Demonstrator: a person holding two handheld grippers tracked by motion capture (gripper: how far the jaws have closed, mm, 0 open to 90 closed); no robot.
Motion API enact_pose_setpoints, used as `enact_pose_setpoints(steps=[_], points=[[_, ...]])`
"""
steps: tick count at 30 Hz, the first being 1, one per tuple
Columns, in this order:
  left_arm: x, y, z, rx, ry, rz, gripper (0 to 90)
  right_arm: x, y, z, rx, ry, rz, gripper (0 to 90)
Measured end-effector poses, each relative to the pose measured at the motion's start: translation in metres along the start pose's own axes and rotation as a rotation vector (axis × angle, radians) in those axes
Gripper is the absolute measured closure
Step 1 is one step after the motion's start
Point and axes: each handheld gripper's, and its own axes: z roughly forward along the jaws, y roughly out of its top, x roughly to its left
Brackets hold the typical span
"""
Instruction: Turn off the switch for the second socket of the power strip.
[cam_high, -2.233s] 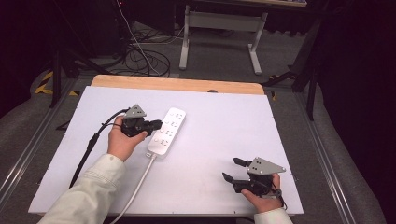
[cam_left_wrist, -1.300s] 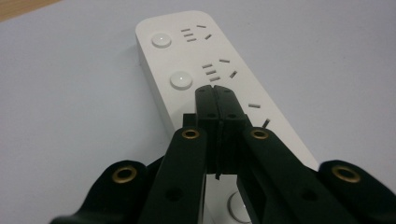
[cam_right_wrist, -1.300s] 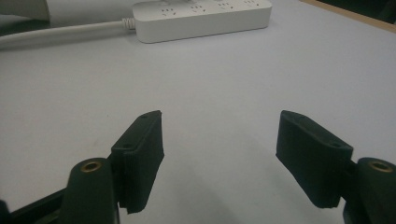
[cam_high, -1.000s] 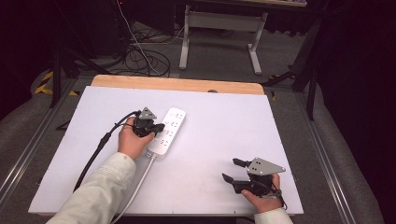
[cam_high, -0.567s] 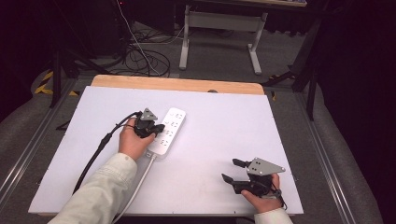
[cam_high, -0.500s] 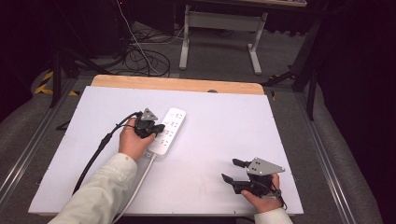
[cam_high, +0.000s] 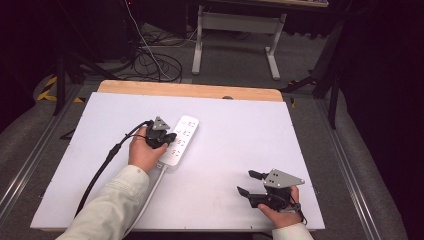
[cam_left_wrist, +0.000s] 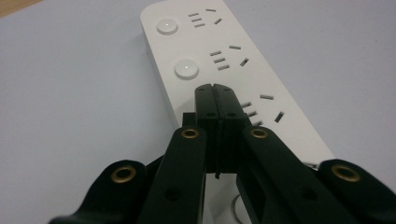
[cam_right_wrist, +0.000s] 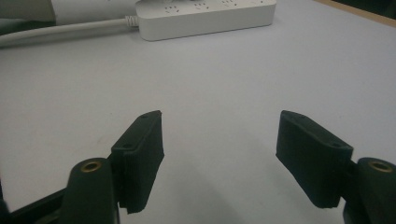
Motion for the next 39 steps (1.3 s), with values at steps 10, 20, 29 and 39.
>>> enact_pose_setpoints(steps=[10,20,29,39], points=[[-0.003,-0.001,0.001,0.001,0.02,0.013,90.0,0.001,0.0,0.001,0.005,0.003,-0.001,32.2],[0.001,0.0,-0.005,-0.017,-0.004,-0.037,90.0,0.0,0.0,0.001,0.005,0.002,0.002,32.2],[-0.009,0.008,-0.024,-0.082,-0.036,-0.006,90.0,0.0,0.0,0.002,0.007,-0.001,0.0,32.2],[-0.007,0.019,-0.049,-0.123,-0.078,-0.046,90.0,-0.001,0.0,0.002,0.007,-0.002,0.004,32.2]])
